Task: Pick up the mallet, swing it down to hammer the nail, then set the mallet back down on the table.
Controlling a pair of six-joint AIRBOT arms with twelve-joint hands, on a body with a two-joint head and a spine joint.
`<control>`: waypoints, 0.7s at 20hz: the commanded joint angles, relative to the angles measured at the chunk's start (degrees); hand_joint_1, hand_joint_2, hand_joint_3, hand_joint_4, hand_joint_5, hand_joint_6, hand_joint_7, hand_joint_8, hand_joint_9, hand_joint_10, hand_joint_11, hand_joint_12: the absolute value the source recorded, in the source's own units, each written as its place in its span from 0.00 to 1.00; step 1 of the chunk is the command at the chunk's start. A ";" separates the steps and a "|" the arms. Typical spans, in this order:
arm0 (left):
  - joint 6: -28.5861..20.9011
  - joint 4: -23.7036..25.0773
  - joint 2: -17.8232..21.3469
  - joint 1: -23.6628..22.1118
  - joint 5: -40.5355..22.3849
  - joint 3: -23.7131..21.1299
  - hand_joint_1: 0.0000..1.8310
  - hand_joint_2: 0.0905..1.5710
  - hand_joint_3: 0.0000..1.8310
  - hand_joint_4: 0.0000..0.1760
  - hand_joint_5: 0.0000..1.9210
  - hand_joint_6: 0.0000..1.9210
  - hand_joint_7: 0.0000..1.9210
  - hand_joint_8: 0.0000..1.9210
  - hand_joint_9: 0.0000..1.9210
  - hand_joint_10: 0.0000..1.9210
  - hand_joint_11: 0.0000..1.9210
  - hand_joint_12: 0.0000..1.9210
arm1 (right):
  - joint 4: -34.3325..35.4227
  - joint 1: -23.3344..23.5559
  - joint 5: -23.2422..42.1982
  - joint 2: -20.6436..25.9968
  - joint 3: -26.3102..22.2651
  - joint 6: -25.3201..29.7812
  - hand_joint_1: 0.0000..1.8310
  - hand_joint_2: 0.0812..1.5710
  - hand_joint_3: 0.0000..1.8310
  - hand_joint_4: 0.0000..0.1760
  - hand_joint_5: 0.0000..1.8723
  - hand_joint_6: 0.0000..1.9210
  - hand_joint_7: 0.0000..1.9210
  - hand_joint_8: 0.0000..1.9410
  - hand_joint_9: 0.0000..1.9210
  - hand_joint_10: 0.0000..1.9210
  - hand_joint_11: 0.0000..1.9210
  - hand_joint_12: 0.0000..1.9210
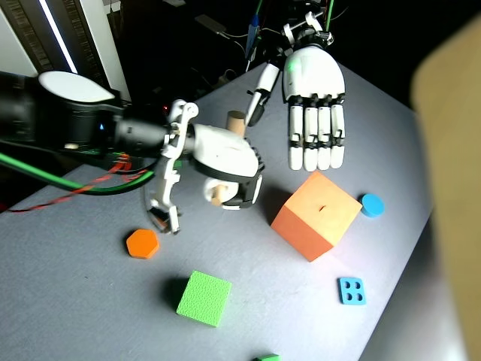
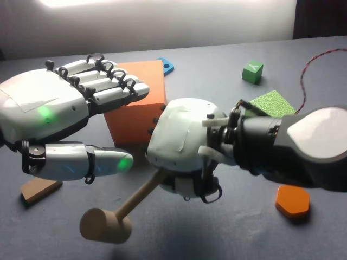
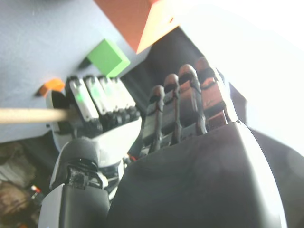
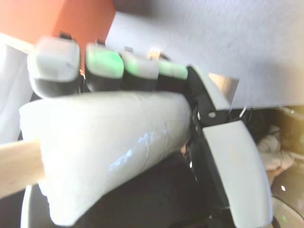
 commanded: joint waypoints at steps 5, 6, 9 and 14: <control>-0.21 -1.34 0.72 -0.63 -6.28 0.02 0.00 0.77 0.00 0.00 0.07 0.00 0.08 0.00 0.08 0.00 0.00 0.18 | -2.52 -1.70 -3.01 -1.34 0.29 -1.74 0.19 0.94 0.00 0.00 0.54 1.00 0.59 1.00 0.59 1.00 0.61 1.00; -0.21 -1.34 0.73 -0.63 -6.24 0.09 0.00 0.77 0.00 0.00 0.06 0.00 0.07 0.00 0.07 0.00 0.00 0.16 | -4.30 -2.12 -3.66 -1.60 0.29 -1.74 0.13 0.94 0.00 0.00 0.46 1.00 0.51 1.00 0.50 1.00 0.53 1.00; -0.21 -1.34 0.74 -0.63 -5.88 0.17 0.00 0.77 0.00 0.00 0.06 0.00 0.07 0.00 0.07 0.00 0.00 0.16 | -5.23 -2.59 -4.88 -1.83 0.32 -1.68 0.02 0.90 0.00 0.00 0.28 0.62 0.32 0.65 0.29 0.74 0.22 0.86; -0.19 -1.34 0.85 -0.90 -5.66 0.02 0.00 0.77 0.00 0.00 0.07 0.00 0.08 0.00 0.08 0.00 0.00 0.19 | -5.62 -2.83 -4.88 -1.64 0.31 -1.74 0.05 0.81 0.00 0.00 0.23 0.03 0.26 0.03 0.22 0.17 0.01 0.60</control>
